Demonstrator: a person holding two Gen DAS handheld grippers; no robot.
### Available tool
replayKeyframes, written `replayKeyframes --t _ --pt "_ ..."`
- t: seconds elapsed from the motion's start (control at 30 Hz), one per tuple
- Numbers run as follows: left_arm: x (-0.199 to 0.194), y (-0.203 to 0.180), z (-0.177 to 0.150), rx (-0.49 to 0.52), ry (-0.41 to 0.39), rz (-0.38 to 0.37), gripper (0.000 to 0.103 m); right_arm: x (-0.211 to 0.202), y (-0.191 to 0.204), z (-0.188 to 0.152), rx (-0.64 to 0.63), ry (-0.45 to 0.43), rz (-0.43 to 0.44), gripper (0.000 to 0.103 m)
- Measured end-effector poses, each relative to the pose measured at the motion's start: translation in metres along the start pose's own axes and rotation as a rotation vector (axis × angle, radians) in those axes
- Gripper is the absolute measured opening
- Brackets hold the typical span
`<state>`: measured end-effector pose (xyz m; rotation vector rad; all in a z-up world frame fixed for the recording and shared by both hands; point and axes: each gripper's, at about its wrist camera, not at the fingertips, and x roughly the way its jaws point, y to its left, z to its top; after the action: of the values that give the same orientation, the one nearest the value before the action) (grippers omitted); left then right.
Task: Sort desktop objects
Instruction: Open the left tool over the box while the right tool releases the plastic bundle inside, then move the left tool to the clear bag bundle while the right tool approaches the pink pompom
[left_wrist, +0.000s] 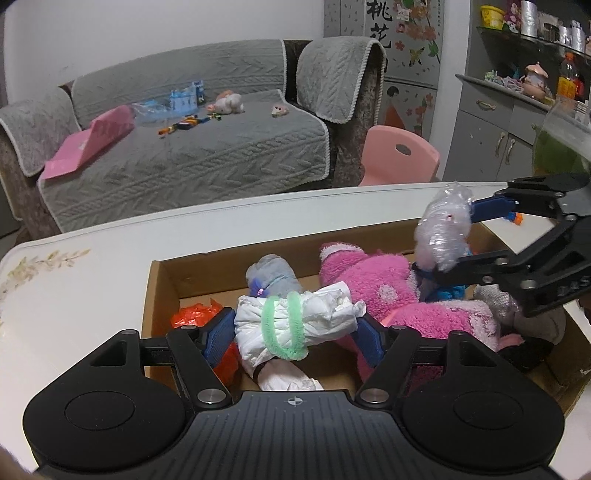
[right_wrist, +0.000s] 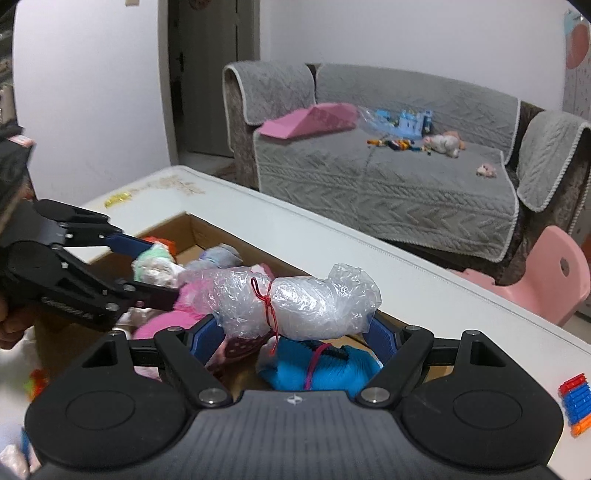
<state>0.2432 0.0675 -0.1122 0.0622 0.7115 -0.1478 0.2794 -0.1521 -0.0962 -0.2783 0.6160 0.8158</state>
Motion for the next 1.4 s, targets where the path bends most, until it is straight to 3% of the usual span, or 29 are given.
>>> replayKeyframes --t 0.1,0.2,0.37,0.47,0.97,1.2,1.4 --pt "0.001 0.001 -0.002 -0.002 -0.004 0.012 0.085 0.007 0.003 0.000 -0.008 0.032 -0.023 0.078" --pt "-0.001 0.001 -0.005 0.008 -0.009 0.025 0.089 0.007 0.007 -0.003 -0.027 0.039 -0.043 0.083" --pt "-0.009 -0.002 -0.007 0.006 -0.006 0.023 0.096 -0.002 0.010 -0.005 -0.034 0.029 -0.068 0.100" --pt "-0.019 -0.003 -0.011 0.011 -0.022 0.031 0.102 -0.007 0.009 -0.002 -0.028 0.028 -0.075 0.102" --pt "-0.100 -0.018 -0.036 -0.004 -0.100 0.058 0.103 -0.077 0.034 -0.012 -0.032 -0.082 -0.065 0.102" --pt "-0.129 -0.021 -0.072 -0.001 -0.101 0.079 0.103 -0.111 0.055 -0.038 -0.029 -0.118 -0.054 0.102" --pt "-0.142 -0.011 -0.116 -0.046 -0.050 0.087 0.103 -0.133 0.075 -0.070 0.002 -0.149 -0.023 0.102"
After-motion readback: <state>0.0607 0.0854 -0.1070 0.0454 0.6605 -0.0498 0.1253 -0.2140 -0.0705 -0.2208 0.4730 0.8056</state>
